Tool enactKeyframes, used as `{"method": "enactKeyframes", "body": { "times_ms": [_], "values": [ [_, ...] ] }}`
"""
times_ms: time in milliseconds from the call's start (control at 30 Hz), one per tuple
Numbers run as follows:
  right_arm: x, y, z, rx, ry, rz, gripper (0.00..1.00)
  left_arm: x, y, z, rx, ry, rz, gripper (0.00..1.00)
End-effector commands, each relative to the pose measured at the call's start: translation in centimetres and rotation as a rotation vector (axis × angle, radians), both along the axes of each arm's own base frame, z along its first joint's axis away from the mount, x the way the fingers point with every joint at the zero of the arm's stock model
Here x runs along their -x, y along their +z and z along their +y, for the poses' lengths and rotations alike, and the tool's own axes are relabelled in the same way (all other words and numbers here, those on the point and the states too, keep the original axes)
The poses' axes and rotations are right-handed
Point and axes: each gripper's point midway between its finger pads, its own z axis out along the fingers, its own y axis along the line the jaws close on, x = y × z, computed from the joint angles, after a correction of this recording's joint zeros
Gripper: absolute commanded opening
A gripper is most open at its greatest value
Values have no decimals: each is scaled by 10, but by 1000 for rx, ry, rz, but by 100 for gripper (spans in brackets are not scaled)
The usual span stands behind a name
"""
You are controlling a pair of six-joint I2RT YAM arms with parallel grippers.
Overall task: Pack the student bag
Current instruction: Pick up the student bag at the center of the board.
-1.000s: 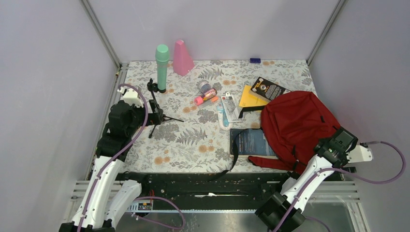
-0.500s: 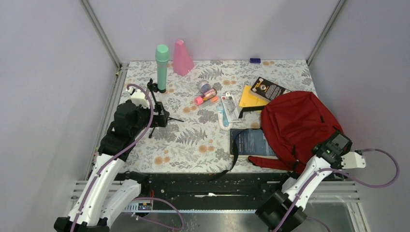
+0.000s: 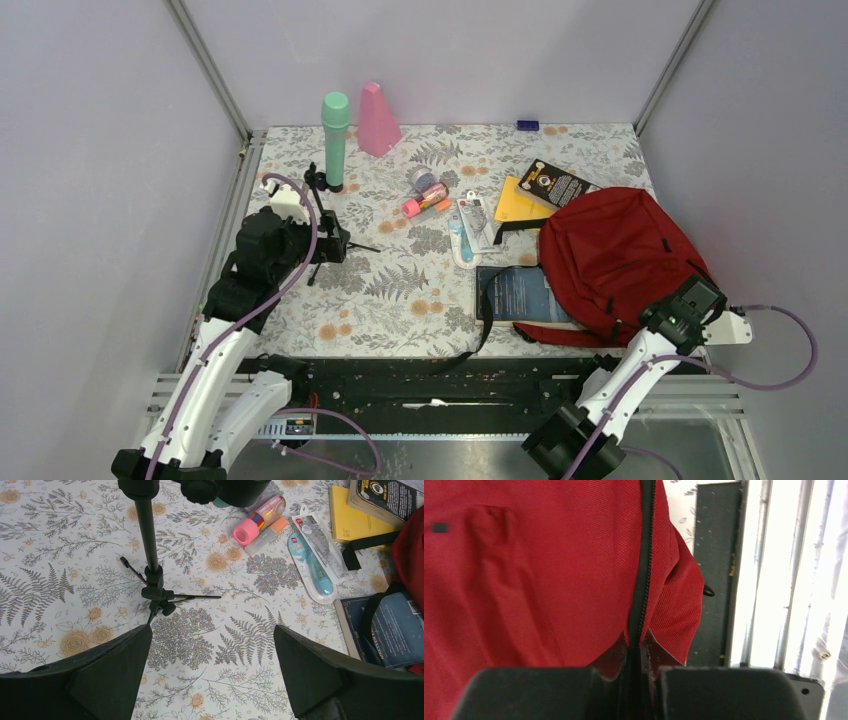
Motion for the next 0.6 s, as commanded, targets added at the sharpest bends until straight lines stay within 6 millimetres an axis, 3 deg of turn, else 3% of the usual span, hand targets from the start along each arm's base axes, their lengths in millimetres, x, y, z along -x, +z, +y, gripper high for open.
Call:
{"method": "enactKeyframes", "body": {
  "times_ms": [0, 400, 567],
  "values": [
    [-25, 30, -5, 79, 76, -142, 0, -2, 11, 1, 7, 10, -54, 99],
    [-112, 163, 12, 163, 367, -552, 0, 0, 17, 3, 11, 15, -76, 99],
    [-168, 230, 52, 231, 598, -568, 0, -1, 17, 3, 11, 16, -75, 99]
  ]
}}
